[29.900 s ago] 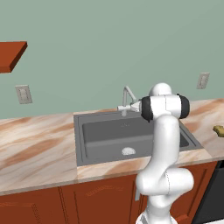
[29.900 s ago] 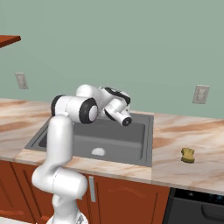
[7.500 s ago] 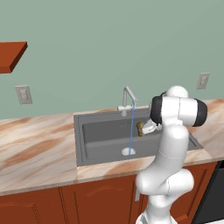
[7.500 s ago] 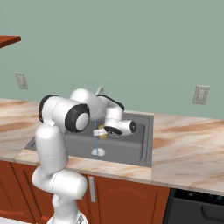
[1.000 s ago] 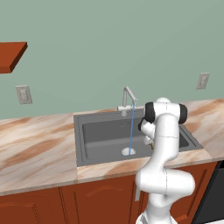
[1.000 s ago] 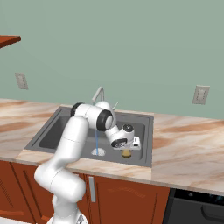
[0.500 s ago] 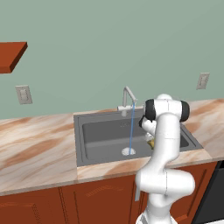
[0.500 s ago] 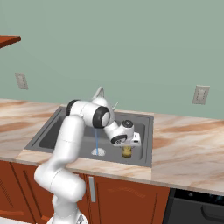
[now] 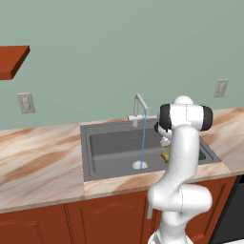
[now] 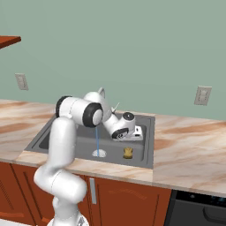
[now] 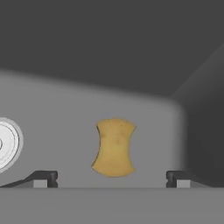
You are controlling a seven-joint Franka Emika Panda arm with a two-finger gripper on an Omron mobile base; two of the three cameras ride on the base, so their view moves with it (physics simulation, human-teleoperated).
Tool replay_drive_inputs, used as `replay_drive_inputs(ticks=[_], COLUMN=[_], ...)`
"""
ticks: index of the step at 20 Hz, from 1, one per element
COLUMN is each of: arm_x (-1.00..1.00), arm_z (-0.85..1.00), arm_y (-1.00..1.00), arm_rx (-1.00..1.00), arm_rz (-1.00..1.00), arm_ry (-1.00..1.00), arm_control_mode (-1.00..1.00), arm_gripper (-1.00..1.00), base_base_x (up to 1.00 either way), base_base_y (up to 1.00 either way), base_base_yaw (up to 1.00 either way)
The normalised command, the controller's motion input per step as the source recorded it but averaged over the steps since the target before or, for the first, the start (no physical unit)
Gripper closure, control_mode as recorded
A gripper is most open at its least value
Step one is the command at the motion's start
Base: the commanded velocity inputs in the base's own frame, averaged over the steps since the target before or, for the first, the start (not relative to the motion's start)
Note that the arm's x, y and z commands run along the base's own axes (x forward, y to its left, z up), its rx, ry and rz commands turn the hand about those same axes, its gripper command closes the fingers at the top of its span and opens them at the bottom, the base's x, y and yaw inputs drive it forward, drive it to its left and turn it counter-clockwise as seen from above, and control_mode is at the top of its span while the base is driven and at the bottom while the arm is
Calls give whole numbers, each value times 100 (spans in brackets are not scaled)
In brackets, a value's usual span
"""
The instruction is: Soak the sponge with water for a few seconds and then drop it inside the sink.
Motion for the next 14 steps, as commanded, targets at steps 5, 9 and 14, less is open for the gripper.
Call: replay_drive_inputs(ticks=[5, 9, 14], arm_x=[-33, -37, -39], arm_z=[71, 58, 45], arm_y=[0, 0, 6], arm_rx=[0, 0, 0], arm_rz=[0, 0, 0], arm_ry=[-3, -3, -2], arm_control_mode=[-100, -100, -100], arm_gripper=[-100, -100, -100], base_base_x=[0, 0, 0], base_base_y=[0, 0, 0], base_base_yaw=[0, 0, 0])
